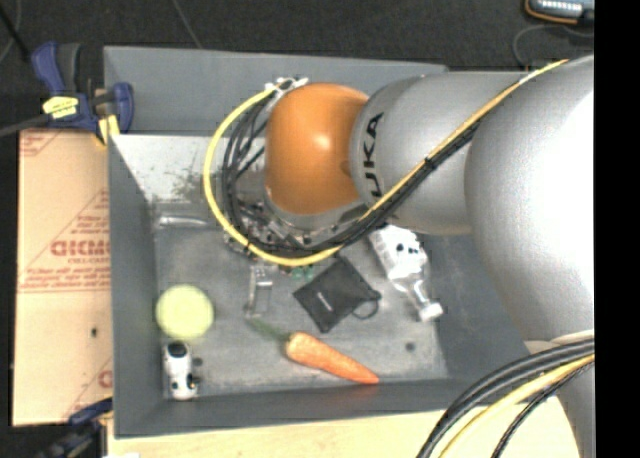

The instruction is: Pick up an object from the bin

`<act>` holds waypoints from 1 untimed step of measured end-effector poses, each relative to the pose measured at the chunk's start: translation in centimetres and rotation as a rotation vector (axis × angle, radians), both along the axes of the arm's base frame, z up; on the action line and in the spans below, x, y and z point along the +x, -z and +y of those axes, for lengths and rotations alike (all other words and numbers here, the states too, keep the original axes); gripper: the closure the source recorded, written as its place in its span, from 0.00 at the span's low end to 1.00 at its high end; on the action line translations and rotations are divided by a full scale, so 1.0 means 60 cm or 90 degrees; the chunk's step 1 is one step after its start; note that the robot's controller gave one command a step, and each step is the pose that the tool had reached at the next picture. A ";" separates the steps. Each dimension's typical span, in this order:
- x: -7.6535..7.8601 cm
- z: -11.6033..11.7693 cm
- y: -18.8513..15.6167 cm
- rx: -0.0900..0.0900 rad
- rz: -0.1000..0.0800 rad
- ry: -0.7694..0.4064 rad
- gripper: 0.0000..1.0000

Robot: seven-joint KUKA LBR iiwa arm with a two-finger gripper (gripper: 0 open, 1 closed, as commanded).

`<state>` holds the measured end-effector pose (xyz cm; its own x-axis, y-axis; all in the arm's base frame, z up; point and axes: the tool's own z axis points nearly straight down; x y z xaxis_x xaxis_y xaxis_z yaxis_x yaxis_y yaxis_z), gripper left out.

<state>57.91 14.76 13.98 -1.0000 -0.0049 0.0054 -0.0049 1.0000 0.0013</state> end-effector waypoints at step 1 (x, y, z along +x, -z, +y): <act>0.003 -0.001 -0.008 0.001 -0.005 0.002 0.00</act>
Offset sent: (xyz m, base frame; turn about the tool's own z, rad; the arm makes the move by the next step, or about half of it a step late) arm 0.0362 -0.0539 -0.0698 -0.0846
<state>58.11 14.73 14.47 -1.0000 -0.0018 -0.0026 -0.0018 1.0000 0.0028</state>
